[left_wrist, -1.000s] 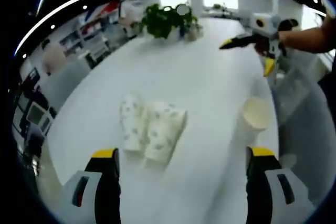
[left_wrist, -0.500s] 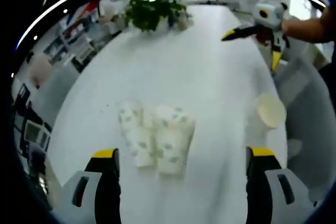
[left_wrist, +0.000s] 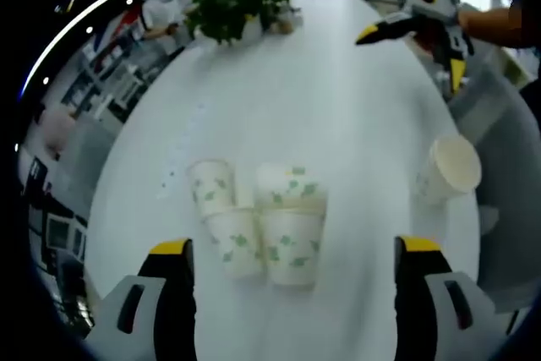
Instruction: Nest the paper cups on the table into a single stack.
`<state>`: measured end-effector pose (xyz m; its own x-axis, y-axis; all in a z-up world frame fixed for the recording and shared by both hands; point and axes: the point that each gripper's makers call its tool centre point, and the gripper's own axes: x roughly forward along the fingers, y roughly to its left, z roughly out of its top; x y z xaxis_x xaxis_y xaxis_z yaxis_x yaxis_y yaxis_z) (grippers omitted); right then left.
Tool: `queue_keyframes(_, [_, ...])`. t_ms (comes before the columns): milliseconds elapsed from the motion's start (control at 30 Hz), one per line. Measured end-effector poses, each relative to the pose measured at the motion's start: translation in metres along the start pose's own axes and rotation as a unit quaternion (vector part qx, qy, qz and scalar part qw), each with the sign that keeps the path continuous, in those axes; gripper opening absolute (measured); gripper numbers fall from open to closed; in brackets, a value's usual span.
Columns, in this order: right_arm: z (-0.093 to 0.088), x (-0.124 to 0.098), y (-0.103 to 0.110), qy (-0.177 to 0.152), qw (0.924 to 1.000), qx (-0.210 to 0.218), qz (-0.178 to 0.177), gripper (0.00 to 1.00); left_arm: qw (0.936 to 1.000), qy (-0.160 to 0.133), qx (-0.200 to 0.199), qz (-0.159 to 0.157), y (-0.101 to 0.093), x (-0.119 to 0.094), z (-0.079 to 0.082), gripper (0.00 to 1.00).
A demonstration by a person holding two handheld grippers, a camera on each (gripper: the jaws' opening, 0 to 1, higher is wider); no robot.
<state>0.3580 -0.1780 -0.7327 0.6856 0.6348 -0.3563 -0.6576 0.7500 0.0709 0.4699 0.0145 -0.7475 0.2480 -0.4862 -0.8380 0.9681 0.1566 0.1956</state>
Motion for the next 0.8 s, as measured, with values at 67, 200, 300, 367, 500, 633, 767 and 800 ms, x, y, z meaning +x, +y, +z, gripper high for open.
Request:
queue_keyframes(67, [-0.001,-0.001,0.000,0.001,1.0000,0.002,-0.001,1.00,1.0000,0.000,0.001,0.003,0.002,0.002,-0.001,0.96])
queue_keyframes(200, [-0.004,-0.001,0.000,0.003,1.0000,0.005,-0.002,1.00,1.0000,-0.003,0.002,0.007,0.004,0.005,-0.005,0.93])
queue_keyframes(300, [-0.005,-0.001,0.002,0.002,1.0000,0.006,-0.001,1.00,1.0000,0.000,0.004,0.008,0.005,0.008,-0.009,0.91])
queue_keyframes(367, [-0.006,-0.001,0.002,0.002,1.0000,0.008,-0.003,1.00,1.0000,0.000,0.004,0.008,0.004,0.009,-0.011,0.90])
queue_keyframes(500, [-0.006,-0.002,0.001,0.001,0.9999,0.011,-0.003,1.00,1.0000,0.000,0.004,0.007,0.004,0.012,-0.014,0.89])
queue_keyframes(633, [-0.007,-0.003,0.001,0.003,0.9999,0.011,-0.004,1.00,1.0000,0.000,0.004,0.006,0.002,0.015,-0.016,0.87])
queue_keyframes(767, [-0.006,-0.004,-0.001,0.001,0.9999,0.010,-0.007,1.00,1.0000,0.003,0.004,0.002,0.001,0.018,-0.021,0.85])
queue_keyframes(800, [-0.006,-0.004,-0.001,0.001,0.9999,0.010,-0.007,1.00,1.0000,0.005,0.004,0.002,0.000,0.019,-0.023,0.85])
